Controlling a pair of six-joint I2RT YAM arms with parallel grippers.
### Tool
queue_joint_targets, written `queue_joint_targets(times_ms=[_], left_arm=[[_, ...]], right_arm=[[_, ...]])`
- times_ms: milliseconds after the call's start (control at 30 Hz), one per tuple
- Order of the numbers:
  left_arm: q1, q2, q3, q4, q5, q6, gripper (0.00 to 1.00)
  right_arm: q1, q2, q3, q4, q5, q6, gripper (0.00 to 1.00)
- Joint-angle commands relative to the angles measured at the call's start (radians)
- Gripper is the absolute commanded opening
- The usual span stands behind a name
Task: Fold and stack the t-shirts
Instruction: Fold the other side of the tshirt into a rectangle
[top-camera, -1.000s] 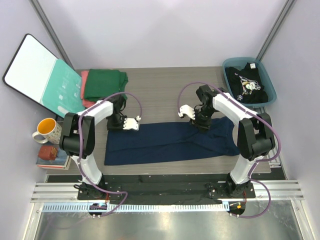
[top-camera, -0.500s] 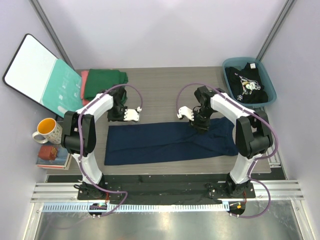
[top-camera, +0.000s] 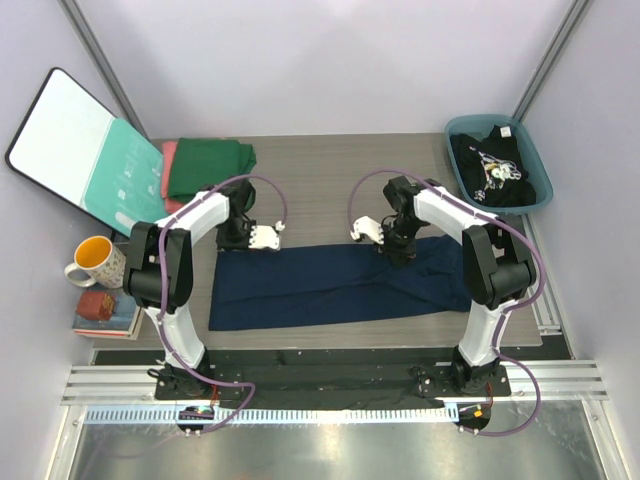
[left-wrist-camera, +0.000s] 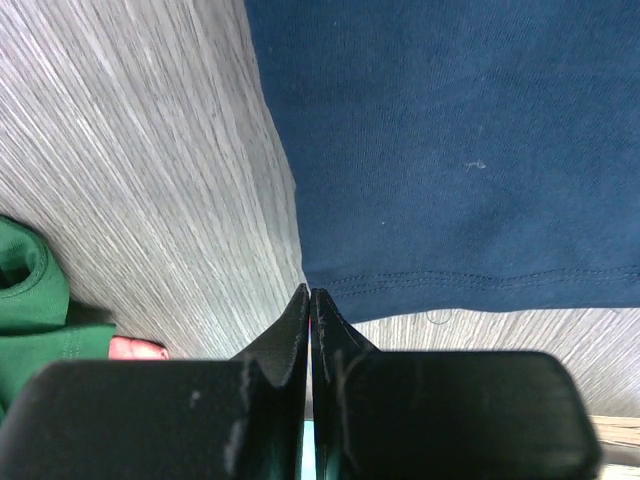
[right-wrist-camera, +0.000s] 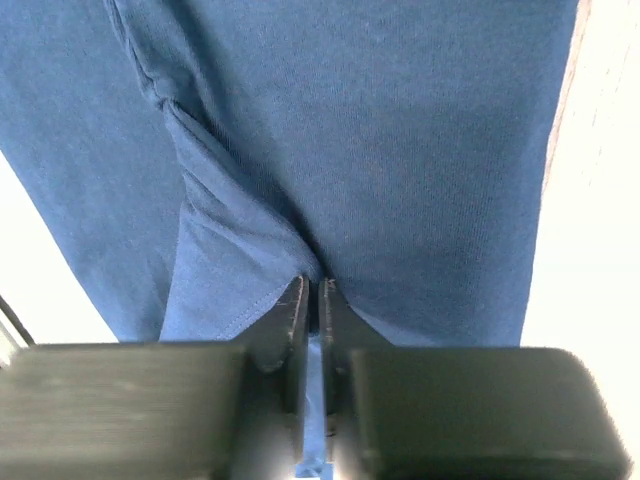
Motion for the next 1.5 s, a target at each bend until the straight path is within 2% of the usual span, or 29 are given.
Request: queue_joint_targets(times_ms=[0,133,300,467,733,967,1000,1033,1100,1133,1267,1367,1400,1433,1467], left_arm=[[-0.008,0.009,0.006,-0.006,-0.005,-0.011,0.0],[-0.006,0.013,0.011,-0.006,-0.006,-0.003,0.0],[-0.006,0.017,0.012,-0.004,-0.008,0.003,0.0],[-0.008,0.02,0.014,-0.004,-0.008,0.023,0.0],[-0.008,0.02,0.012,-0.004,-0.014,0.061,0.01],[-0.008,0.003,-0.024,0.008,-0.006,0.076,0.1],[-0.008,-0.002,-0.03,0.017,-0.006,0.078,0.11],[-0.008,-0.008,-0.038,0.019,-0.005,0.08,0.13],[-0.008,-0.019,-0.05,0.022,-0.003,0.081,0.15],[-0.008,-0.022,-0.054,0.02,-0.003,0.081,0.16],[-0.008,-0.043,-0.073,0.031,-0.006,0.083,0.17],[-0.008,-0.051,-0.07,0.029,-0.006,0.078,0.17],[-0.008,-0.051,-0.07,0.029,-0.006,0.075,0.17],[-0.008,-0.051,-0.07,0.028,-0.008,0.073,0.17],[-0.008,-0.051,-0.07,0.028,-0.006,0.073,0.17]], right_arm=[[0.007,-0.007,0.035,-0.021,-0.001,-0.009,0.01],[0.012,-0.032,0.072,-0.101,-0.018,-0.04,0.01],[0.025,-0.052,0.135,-0.278,-0.064,-0.093,0.01],[0.09,-0.067,0.129,-0.401,-0.103,-0.116,0.01],[0.236,-0.15,0.035,-0.44,-0.153,-0.06,0.01],[0.312,-0.243,-0.066,-0.48,-0.16,0.003,0.02],[0.317,-0.254,-0.089,-0.48,-0.159,0.014,0.06],[0.326,-0.274,-0.098,-0.478,-0.16,0.025,0.27],[0.329,-0.289,-0.124,-0.48,-0.159,0.029,0.43],[0.329,-0.297,-0.13,-0.474,-0.153,0.034,0.59],[0.326,-0.326,-0.141,-0.412,-0.069,0.078,0.62],[0.256,-0.325,-0.124,-0.302,0.026,0.135,0.55],[0.222,-0.319,-0.117,-0.235,0.05,0.146,0.48],[0.188,-0.313,-0.106,-0.216,0.058,0.149,0.46],[0.118,-0.29,-0.086,-0.193,0.076,0.163,0.44]])
